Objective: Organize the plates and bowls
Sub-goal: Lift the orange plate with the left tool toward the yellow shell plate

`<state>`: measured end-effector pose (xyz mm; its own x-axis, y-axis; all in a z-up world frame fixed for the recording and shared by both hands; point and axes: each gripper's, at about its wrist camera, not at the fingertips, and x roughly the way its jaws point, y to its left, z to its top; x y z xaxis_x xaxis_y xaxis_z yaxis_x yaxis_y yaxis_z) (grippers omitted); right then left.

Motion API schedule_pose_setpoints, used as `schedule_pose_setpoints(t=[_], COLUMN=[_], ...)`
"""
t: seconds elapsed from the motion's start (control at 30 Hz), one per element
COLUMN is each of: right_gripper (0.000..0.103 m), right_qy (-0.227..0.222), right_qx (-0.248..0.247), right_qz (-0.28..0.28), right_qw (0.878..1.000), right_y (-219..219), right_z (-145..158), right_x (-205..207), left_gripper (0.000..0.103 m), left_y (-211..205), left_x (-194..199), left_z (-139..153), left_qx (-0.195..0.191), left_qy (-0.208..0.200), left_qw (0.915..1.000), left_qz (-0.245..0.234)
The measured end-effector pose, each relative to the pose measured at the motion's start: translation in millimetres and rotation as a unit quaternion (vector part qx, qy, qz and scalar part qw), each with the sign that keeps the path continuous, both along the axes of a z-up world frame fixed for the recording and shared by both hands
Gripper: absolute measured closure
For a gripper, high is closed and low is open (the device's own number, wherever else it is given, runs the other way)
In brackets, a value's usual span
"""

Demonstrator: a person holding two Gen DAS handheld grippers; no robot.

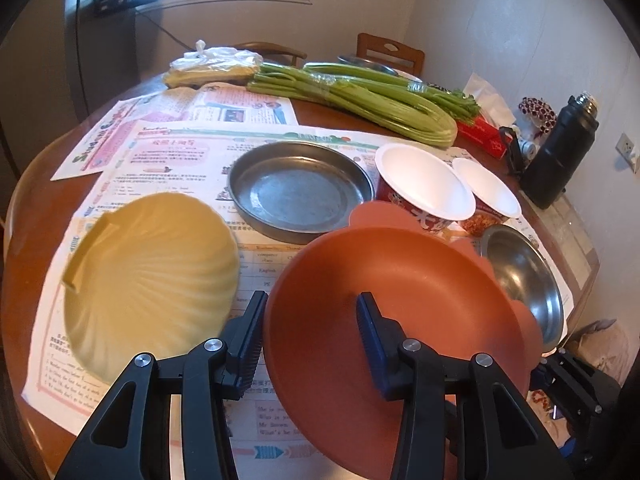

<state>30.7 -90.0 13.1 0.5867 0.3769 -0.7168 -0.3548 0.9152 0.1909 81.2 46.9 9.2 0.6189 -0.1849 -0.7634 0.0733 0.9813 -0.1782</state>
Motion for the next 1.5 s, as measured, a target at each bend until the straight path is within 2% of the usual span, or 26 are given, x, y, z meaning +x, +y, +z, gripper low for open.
schedule_pose_setpoints(t=[0.43, 1.1, 1.5], right_gripper=[0.046, 0.046, 0.046], right_qy=[0.011, -0.004, -0.032], right_qx=[0.01, 0.003, -0.001], right_qz=[0.02, 0.082, 0.109], right_qw=[1.0, 0.997, 0.994], right_y=[16.6, 77.3, 116.9], right_z=[5.3, 25.1, 54.8], right_x=[10.9, 21.8, 30.9], left_gripper=[0.057, 0.057, 0.056], left_y=[25.6, 89.9, 121.6], left_x=[-3.9, -22.3, -12.6], left_z=[9.3, 25.9, 51.8], left_qx=[-0.016, -0.022, 0.009], left_qy=[-0.007, -0.035, -0.045], left_qw=[0.9995, 0.9946, 0.9916], left_qz=[0.028, 0.095, 0.121])
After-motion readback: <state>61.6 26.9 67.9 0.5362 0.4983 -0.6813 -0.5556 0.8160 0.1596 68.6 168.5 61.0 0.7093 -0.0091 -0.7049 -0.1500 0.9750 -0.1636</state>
